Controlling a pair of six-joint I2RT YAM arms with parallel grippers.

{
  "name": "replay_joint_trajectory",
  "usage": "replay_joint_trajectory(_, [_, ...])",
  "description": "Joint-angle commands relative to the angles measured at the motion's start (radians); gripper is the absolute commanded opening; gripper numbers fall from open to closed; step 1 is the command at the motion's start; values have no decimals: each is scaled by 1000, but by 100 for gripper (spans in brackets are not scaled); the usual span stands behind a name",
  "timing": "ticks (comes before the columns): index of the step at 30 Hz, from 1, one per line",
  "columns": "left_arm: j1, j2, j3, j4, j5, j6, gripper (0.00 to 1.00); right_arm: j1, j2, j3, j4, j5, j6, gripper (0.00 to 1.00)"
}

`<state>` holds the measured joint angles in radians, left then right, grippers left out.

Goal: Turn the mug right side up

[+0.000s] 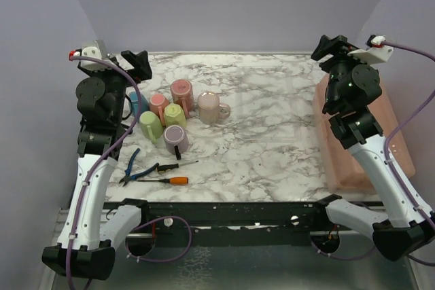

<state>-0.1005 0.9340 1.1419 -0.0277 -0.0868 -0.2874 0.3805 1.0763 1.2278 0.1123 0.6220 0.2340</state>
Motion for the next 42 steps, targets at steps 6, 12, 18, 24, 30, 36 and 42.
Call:
replay_joint_trajectory(6, [-3,-53,-94,24,-48,-45,99,6,-17,47,-89,-11,88,76])
replay_joint_trajectory(12, [-3,-22,-110,-21,39,-102,99,6,17,78,-177,-103,93,76])
replay_joint_trajectory(18, [-6,32,-133,-159,115,-198,99,6,104,85,-292,-218,152,76])
replay_joint_trajectory(24, [-10,44,-169,-415,44,-216,99,7,207,96,-372,-334,206,76])
replay_joint_trajectory(30, [-33,-1,-292,-523,146,-197,99,6,281,97,-406,-360,239,76])
replay_joint_trajectory(36, [-143,6,-395,-563,191,-214,95,7,356,129,-434,-375,253,76])
replay_joint_trajectory(42, [-335,150,-402,-606,32,-333,88,6,397,154,-481,-370,263,76])
